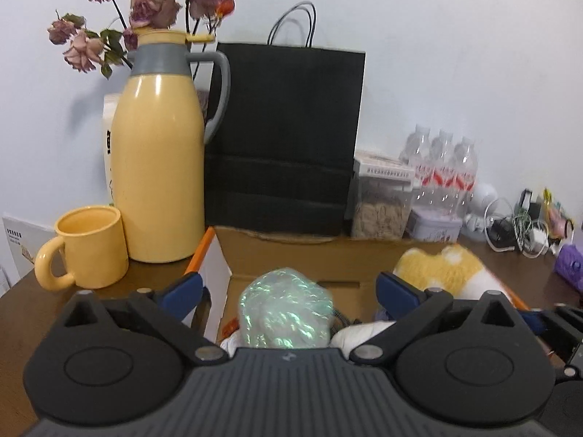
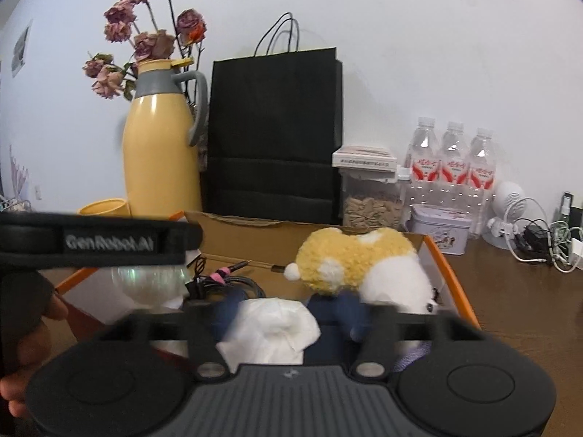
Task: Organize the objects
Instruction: 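Carry the white case and plastic bag into the box and open both grippers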
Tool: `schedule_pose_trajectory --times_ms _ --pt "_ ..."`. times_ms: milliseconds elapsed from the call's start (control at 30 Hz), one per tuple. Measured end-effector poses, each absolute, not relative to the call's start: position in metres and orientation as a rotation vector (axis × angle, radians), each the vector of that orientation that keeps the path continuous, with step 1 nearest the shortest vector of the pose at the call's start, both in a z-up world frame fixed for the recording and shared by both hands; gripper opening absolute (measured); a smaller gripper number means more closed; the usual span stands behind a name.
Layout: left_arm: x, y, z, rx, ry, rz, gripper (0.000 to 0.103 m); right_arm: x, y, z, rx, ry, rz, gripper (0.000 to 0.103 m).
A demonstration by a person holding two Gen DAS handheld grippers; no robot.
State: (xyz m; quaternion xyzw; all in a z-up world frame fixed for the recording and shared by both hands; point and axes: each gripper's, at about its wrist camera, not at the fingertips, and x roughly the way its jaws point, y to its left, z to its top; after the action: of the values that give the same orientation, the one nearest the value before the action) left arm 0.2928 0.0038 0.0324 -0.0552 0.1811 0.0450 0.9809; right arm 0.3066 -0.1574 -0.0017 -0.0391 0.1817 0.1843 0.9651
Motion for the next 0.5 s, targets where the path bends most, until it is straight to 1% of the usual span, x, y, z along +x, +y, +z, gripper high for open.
schedule_pose_trajectory --times_ms 33,100,133,500 --pt "0.293 0.004 0.034 -0.112 0.368 0.087 0.103 0.304 -0.157 -0.001 -0.081 0.361 0.379 0.096" --pt "0.292 0.003 0.035 -0.110 0.368 0.086 0.103 0.302 -0.157 0.001 -0.080 0.356 0.383 0.098" --pt "0.292 0.002 0.036 -0.109 0.366 0.086 0.103 0.301 -0.157 0.001 -0.081 0.354 0.383 0.103" --pt "0.284 0.001 0.041 -0.107 0.339 0.072 0.103 0.291 -0.160 0.005 -0.093 0.344 0.379 0.103"
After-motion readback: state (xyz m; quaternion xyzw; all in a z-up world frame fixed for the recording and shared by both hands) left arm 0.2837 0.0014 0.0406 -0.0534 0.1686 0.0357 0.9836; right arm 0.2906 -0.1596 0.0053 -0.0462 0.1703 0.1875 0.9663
